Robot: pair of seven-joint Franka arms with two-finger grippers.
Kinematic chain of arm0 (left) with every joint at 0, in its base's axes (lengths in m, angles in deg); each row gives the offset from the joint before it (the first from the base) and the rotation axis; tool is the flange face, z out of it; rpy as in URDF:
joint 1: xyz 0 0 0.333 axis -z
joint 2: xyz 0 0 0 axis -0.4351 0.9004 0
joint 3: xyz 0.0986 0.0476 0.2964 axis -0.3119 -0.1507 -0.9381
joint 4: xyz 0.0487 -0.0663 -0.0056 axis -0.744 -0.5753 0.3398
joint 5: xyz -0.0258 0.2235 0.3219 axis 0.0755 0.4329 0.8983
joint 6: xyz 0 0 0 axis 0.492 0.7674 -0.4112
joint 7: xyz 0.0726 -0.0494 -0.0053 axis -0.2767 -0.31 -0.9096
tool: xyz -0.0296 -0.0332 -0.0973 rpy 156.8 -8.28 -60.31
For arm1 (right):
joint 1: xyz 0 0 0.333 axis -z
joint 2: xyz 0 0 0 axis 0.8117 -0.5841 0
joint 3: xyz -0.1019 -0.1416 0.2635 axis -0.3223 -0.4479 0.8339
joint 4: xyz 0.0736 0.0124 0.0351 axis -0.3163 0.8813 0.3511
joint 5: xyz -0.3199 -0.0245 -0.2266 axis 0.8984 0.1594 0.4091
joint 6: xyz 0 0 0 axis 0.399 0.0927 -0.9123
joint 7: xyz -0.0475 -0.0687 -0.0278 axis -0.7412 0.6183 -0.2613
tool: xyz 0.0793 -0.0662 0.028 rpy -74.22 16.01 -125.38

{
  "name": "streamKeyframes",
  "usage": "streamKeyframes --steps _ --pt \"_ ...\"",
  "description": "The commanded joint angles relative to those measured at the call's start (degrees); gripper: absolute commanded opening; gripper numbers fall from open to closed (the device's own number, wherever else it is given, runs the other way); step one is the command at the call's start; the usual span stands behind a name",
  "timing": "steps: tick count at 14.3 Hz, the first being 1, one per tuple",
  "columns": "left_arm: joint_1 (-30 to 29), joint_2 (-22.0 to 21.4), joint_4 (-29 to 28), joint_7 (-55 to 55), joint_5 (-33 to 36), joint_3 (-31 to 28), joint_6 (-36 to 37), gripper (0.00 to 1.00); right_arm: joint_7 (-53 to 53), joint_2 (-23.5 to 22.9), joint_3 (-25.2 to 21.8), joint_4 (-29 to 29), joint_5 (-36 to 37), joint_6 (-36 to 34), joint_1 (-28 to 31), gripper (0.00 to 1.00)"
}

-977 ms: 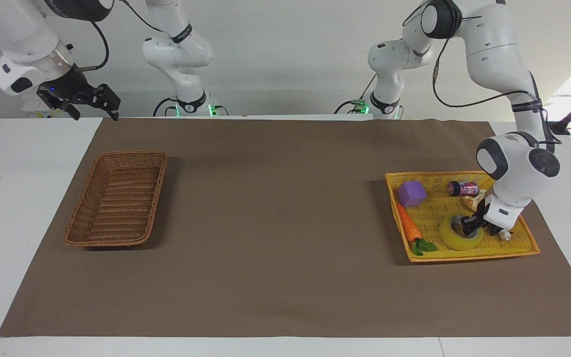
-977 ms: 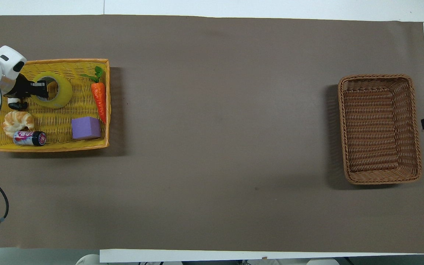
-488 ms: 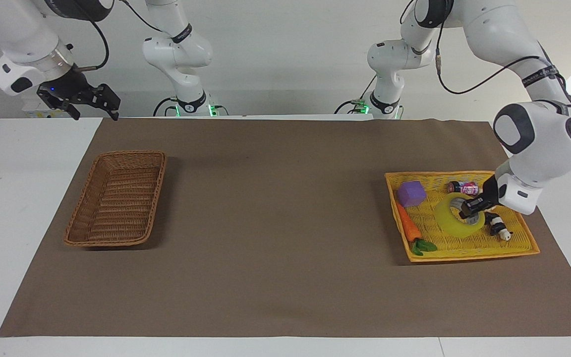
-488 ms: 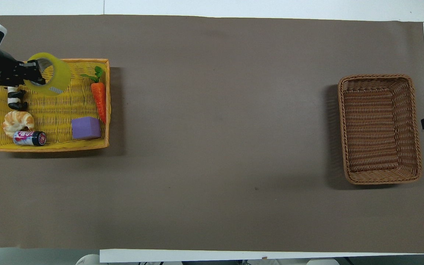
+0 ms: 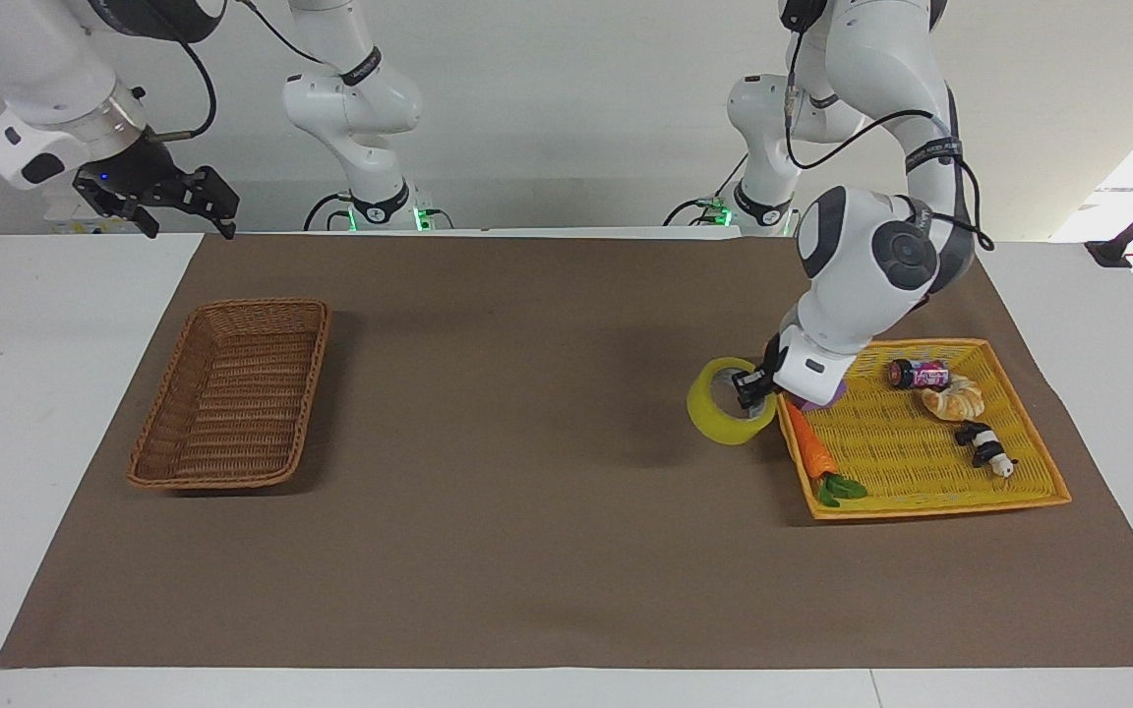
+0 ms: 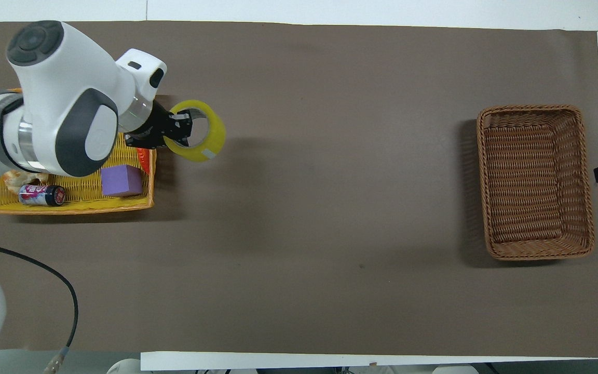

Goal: Move tape to another basket
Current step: 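Carry the tape toward the middle while the right gripper reaches toward it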

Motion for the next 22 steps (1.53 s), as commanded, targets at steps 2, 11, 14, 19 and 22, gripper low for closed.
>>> streamKeyframes --steps 2,11,14,19,22 --pt "4.0 -5.1 -6.4 -0.4 -1.9 -1.0 -2.3 0.0 1.9 1.5 1.4 1.9 0.2 -0.6 0.2 1.0" --pt "6.7 -5.0 -6.3 -3.1 -3.9 -1.1 -4.8 0.0 9.8 -4.5 2.2 19.9 -49.7 26.5 -4.6 1.0" --pt "6.7 -5.0 -6.3 -3.1 -3.9 -1.1 -5.0 0.0 10.3 -9.8 2.2 23.4 -68.7 36.7 -11.5 1.0" --pt "6.7 -5.0 -6.3 -3.6 -3.9 -1.1 -5.1 0.0 17.5 -16.9 2.2 24.0 -86.5 43.2 -20.5 1.0" --pt "6.8 -5.0 -6.3 -4.0 -3.9 -1.1 -5.2 0.0 17.4 -18.3 2.2 24.3 -95.0 48.5 -26.5 1.0"
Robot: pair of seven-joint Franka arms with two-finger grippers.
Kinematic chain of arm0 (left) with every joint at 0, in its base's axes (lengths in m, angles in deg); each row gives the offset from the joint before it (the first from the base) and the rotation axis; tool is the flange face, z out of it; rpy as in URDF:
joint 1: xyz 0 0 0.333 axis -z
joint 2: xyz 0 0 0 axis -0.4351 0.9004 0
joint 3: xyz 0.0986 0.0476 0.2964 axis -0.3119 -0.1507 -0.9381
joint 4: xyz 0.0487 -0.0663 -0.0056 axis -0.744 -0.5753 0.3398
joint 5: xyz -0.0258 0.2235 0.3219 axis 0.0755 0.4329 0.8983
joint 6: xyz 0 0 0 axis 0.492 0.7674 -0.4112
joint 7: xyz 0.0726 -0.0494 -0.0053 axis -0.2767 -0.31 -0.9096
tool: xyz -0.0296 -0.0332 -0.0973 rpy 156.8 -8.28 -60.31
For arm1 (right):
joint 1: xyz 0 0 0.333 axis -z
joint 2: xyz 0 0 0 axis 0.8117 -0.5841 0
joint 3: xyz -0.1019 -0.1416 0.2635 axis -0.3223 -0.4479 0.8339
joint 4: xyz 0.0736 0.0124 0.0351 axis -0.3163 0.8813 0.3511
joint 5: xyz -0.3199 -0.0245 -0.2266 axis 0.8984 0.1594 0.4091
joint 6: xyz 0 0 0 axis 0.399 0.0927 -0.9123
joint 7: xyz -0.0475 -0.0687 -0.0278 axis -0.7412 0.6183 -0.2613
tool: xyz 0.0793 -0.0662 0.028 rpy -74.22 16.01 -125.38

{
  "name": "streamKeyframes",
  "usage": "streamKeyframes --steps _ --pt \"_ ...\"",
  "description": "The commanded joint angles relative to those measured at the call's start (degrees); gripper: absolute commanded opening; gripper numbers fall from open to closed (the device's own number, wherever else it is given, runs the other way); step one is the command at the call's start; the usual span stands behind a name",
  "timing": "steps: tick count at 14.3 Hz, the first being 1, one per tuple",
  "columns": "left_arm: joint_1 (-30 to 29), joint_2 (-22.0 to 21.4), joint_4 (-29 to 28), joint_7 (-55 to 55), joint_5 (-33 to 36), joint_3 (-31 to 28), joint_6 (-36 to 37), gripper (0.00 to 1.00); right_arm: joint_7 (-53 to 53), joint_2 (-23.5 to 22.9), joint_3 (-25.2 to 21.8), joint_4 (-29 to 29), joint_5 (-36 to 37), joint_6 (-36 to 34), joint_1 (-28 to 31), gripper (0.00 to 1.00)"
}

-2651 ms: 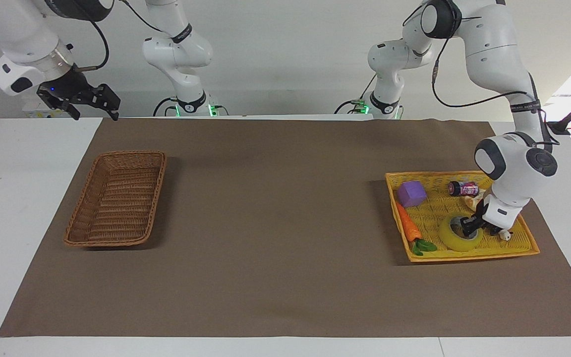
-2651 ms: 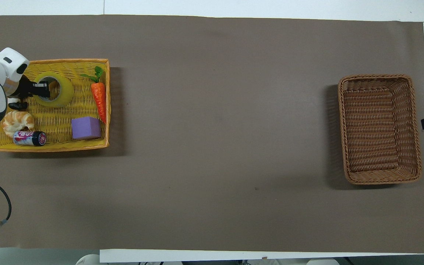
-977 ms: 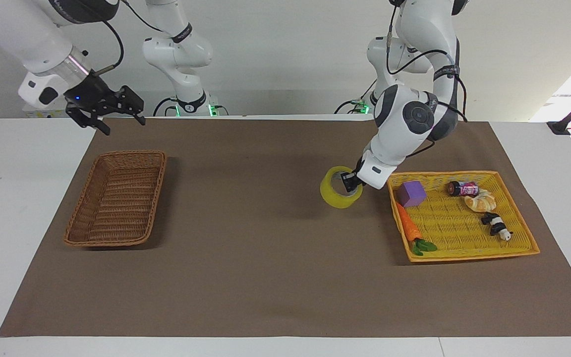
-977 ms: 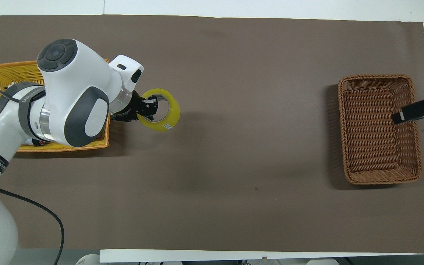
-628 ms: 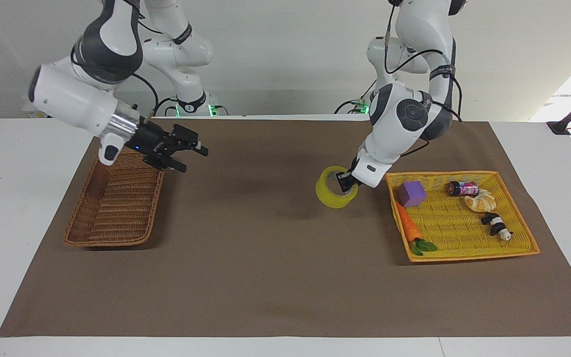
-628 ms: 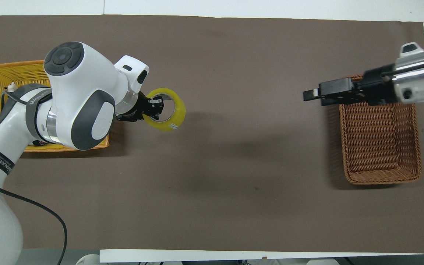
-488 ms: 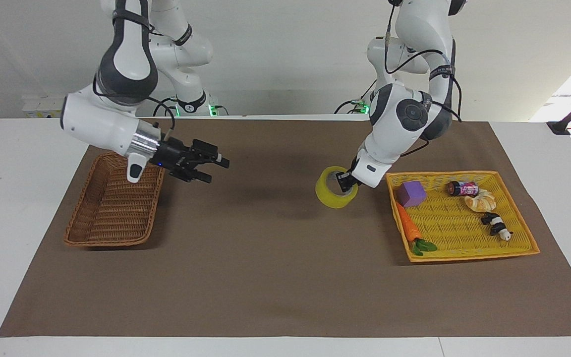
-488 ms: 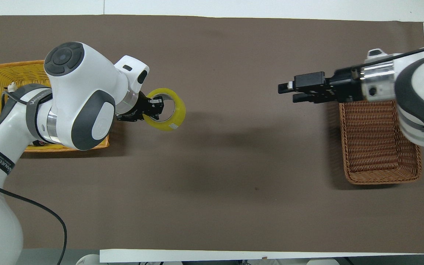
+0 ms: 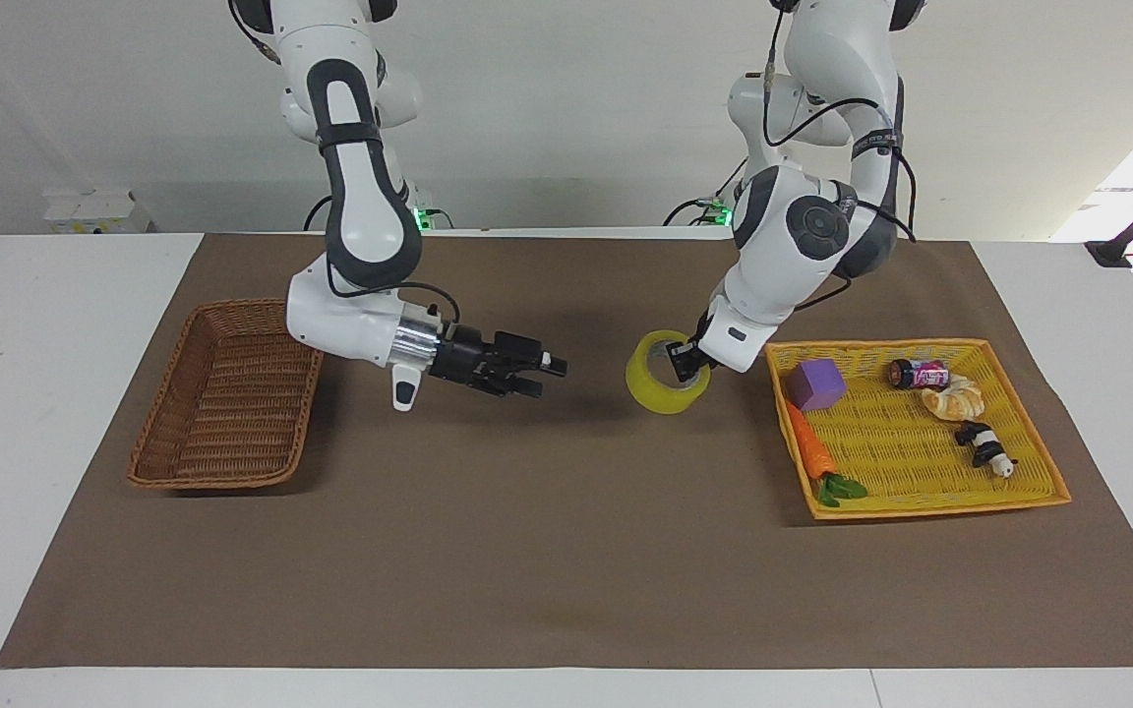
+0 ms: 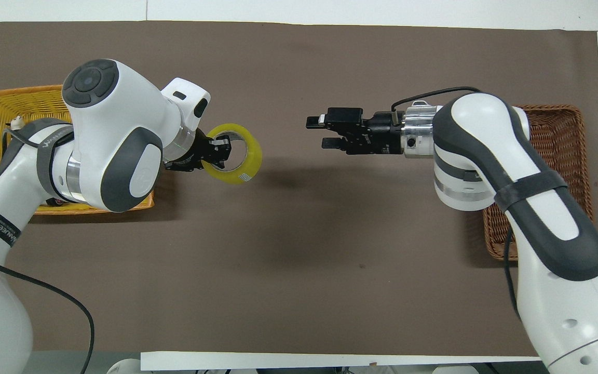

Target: Move tape to another basket

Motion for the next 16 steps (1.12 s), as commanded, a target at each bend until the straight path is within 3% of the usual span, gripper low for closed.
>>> streamKeyframes --steps 1,7,13,15,16 --pt "1.3 -2.0 -2.1 -0.9 -1.1 -1.1 -1.3 0.0 1.4 0.1 0.1 1.4 -7.2 4.4 -4.4 1.0" --pt "1.3 -2.0 -2.1 -1.4 -1.1 -1.1 -2.2 0.0 2.4 0.1 0.1 2.2 -12.3 9.9 -10.4 1.0" --pt "2.0 -2.1 -2.1 -1.6 -1.1 -1.1 -2.2 0.0 2.4 0.0 0.1 2.1 -12.5 10.3 -11.1 0.99" --pt "2.1 -2.1 -2.1 -1.7 -1.1 -1.1 -2.4 0.0 2.6 0.0 0.1 2.1 -12.5 10.4 -11.3 0.9" --pt "2.1 -2.1 -2.2 -1.7 -1.1 -1.1 -2.4 0.0 3.0 0.0 0.1 2.1 -12.5 10.4 -11.3 0.8"
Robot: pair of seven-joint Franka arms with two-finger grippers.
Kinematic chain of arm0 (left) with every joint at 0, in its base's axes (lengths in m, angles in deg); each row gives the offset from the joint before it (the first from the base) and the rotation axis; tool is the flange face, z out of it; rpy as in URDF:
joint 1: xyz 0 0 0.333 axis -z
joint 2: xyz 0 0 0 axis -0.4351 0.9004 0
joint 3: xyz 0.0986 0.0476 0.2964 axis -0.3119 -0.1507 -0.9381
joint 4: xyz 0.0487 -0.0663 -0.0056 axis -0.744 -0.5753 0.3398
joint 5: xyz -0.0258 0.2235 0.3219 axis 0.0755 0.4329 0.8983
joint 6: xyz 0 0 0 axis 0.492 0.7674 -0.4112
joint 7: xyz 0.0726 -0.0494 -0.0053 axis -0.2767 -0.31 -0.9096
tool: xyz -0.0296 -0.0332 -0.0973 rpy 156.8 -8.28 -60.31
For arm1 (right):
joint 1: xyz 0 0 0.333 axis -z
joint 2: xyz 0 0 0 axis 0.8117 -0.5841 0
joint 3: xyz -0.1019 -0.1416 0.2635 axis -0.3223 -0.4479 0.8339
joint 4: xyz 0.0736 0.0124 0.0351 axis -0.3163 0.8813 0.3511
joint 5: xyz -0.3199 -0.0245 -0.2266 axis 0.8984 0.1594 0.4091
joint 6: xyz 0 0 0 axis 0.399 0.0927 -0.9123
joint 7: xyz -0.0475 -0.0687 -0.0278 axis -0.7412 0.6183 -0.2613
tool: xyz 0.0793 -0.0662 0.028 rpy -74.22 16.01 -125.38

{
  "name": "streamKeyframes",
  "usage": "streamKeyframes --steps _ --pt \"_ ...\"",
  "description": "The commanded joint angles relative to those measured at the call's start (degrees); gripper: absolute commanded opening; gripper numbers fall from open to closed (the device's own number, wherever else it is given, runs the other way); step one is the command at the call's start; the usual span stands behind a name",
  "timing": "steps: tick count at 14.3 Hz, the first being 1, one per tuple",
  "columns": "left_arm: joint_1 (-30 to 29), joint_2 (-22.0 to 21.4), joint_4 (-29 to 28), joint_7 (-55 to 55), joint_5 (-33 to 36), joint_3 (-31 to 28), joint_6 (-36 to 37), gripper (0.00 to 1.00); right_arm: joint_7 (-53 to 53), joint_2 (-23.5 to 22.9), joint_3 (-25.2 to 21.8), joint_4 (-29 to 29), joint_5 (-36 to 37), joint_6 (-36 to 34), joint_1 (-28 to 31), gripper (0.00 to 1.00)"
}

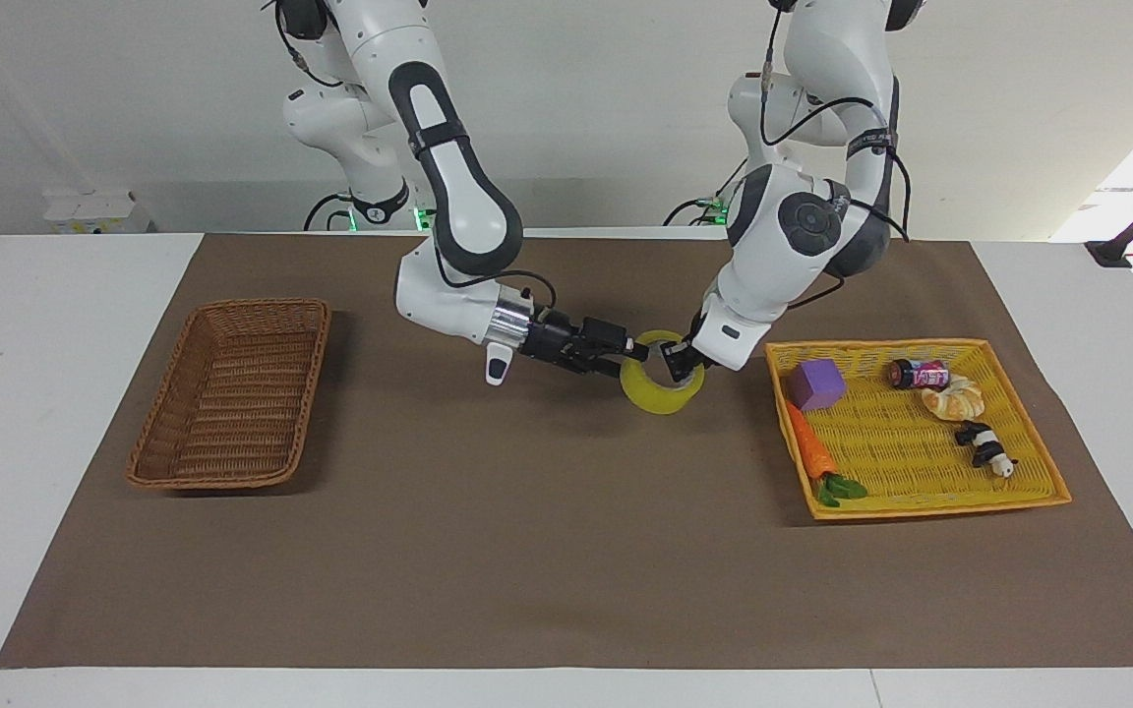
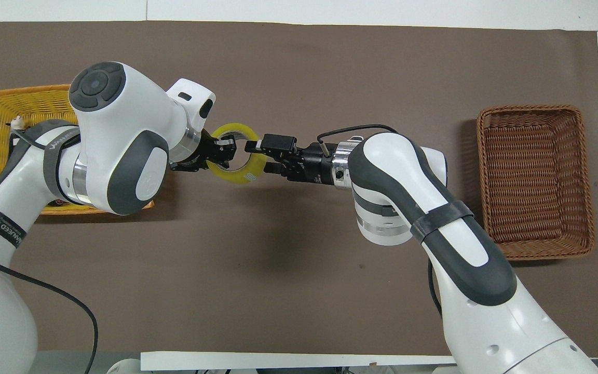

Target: Move tape to another basket

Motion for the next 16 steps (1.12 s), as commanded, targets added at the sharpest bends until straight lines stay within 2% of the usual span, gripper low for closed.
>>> streamKeyframes --steps 1,3,4,5,7,8,9,10,11,14,16 --pt "1.1 -2.1 -2.2 -0.5 -1.1 -1.0 -1.5 0.0 3.1 0.6 0.0 0.9 -1.4 0.8 -0.2 0.63" --pt "1.1 -2.1 -2.2 -0.5 -1.1 -1.0 -1.5 0.0 3.0 0.6 0.0 0.8 -1.4 0.2 0.3 0.23" --pt "1.1 -2.1 -2.2 -0.5 -1.1 -1.0 -1.5 0.0 3.0 0.6 0.0 0.8 -1.4 0.0 0.5 0.09" --pt "1.2 -2.1 -2.2 -0.5 -1.1 -1.0 -1.5 0.0 2.8 0.6 0.0 0.7 -1.4 0.0 0.5 0.0" --pt "1.2 -2.1 -2.2 -0.5 -1.1 -1.0 -1.4 0.01 2.8 0.6 0.0 0.7 -1.4 0.0 0.5 0.0" --pt "1.4 -2.1 -2.1 -0.8 -1.1 -1.0 -1.2 0.09 2.8 0.6 0.0 0.7 -1.4 0.0 0.5 0.0" --pt "2.5 -2.1 -1.7 -2.0 -1.1 -1.1 -0.2 0.34 2.8 0.6 0.0 0.7 -1.4 -0.1 0.5 0.0" --pt "3.2 -2.1 -1.3 -4.8 -0.8 -1.1 0.6 0.87 2.8 0.6 0.0 0.7 -1.4 -0.2 0.5 0.0" --pt "3.7 -2.2 -0.4 -6.5 -0.5 -1.1 1.8 1.0 2.8 0.6 0.0 0.7 -1.4 -0.1 0.5 0.0" --pt "2.6 -2.1 6.7 -6.4 -0.3 -1.7 10.6 0.99 2.8 0.6 0.0 0.7 -1.4 -0.2 0.5 0.0" --pt "0.9 -2.7 8.7 -5.9 1.0 -2.1 13.2 0.99 2.8 0.6 -0.1 0.6 -1.2 -0.3 0.6 0.0"
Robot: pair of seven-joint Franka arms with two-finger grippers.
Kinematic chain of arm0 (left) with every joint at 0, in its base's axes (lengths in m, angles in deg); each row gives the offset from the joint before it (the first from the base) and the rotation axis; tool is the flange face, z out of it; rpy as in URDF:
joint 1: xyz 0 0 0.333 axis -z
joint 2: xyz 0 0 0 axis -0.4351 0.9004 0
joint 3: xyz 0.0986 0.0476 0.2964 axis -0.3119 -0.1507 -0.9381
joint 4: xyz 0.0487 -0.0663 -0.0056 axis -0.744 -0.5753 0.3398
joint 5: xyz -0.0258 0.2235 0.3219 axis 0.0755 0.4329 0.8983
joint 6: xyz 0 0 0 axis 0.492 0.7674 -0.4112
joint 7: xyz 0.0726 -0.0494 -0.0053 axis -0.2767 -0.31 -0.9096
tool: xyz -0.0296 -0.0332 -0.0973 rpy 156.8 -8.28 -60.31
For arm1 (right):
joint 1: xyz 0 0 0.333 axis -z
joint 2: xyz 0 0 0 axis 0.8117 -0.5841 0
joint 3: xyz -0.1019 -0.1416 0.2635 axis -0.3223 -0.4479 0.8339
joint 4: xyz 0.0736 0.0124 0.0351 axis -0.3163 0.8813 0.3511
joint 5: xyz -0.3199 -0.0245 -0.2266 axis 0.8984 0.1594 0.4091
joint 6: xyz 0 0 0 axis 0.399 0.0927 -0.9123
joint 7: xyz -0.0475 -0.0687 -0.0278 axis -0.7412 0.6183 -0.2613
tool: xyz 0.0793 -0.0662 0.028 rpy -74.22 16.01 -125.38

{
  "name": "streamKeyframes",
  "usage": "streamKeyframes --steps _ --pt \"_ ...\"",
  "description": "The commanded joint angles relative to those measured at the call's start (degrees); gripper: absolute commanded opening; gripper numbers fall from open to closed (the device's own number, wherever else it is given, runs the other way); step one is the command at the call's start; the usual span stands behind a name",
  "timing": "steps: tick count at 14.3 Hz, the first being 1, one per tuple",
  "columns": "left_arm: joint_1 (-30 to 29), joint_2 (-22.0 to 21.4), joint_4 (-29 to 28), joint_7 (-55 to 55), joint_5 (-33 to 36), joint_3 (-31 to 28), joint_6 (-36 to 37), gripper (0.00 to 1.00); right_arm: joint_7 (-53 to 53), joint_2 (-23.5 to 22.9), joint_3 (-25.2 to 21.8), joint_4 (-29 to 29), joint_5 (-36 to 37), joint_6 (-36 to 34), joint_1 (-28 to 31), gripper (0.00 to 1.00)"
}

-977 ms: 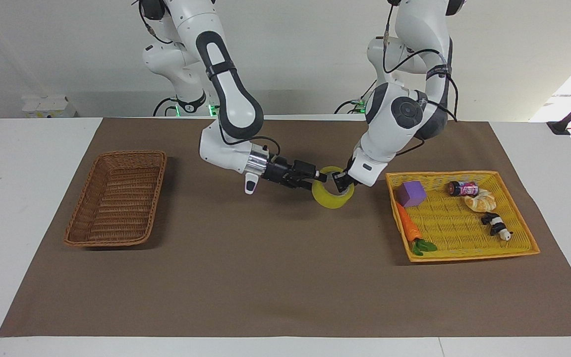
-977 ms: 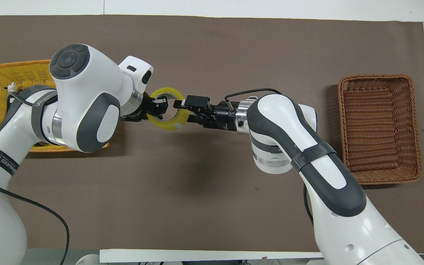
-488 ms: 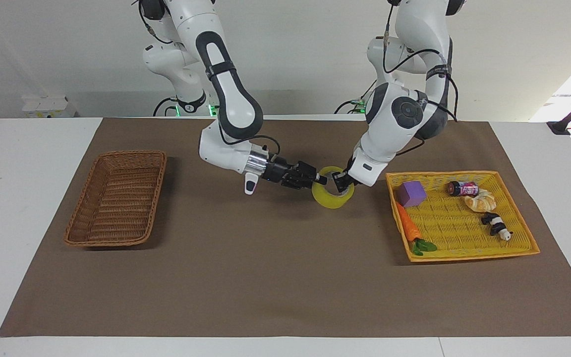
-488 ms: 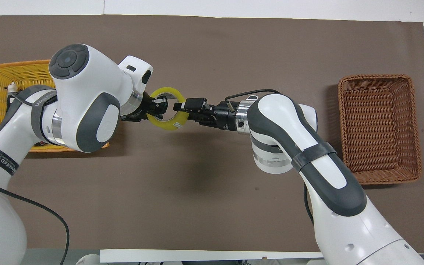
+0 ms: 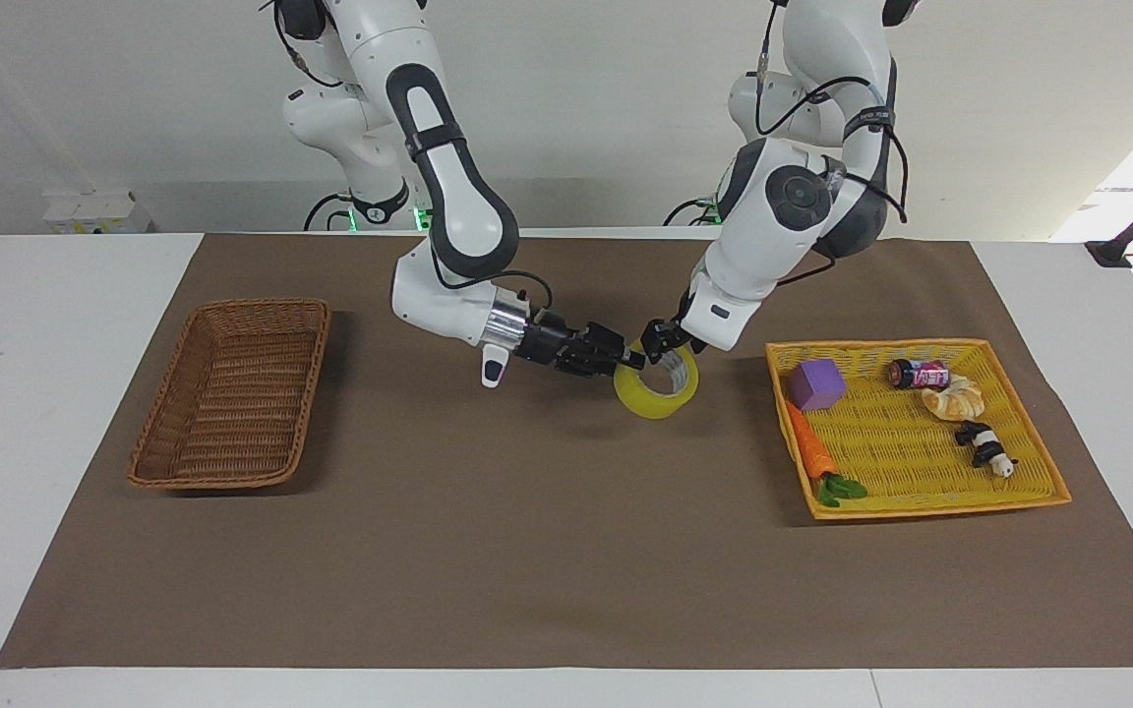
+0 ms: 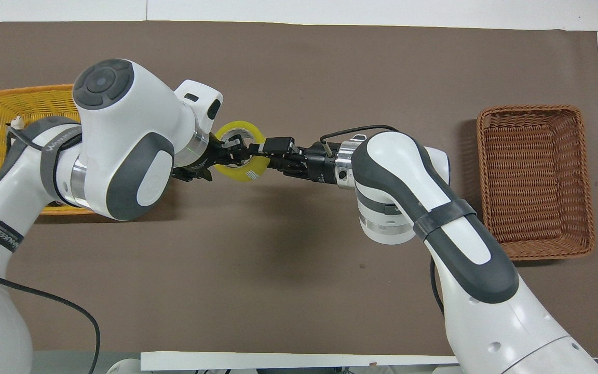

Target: Move tape to another basket

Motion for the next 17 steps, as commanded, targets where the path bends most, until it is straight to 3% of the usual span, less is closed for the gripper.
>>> streamKeyframes --steps 1,5,9,13,17 --pt "-2.3 -1.9 3.2 0.6 3.1 -0.9 5.3 0.99 0.8 0.8 0.0 0.2 -0.5 -0.2 0.7 0.0" --pt "-11.6 -6.2 5.8 7.0 6.0 -1.2 11.7 0.99 0.9 2.7 -0.2 -0.5 15.9 -6.2 10.5 0.0" --pt "-21.5 -7.9 6.0 12.9 6.4 -1.2 12.0 0.99 1.4 2.3 -0.2 -6.9 33.6 -25.3 30.2 0.0" --pt "-30.5 -9.1 5.8 19.9 9.2 -1.0 12.6 1.0 1.4 2.2 -0.4 -10.8 43.6 -37.1 46.2 0.0" --pt "-35.6 -9.2 5.1 20.1 9.6 -1.6 10.9 1.0 6.2 -0.4 -0.3 -13.3 53.6 -45.7 57.5 0.0"
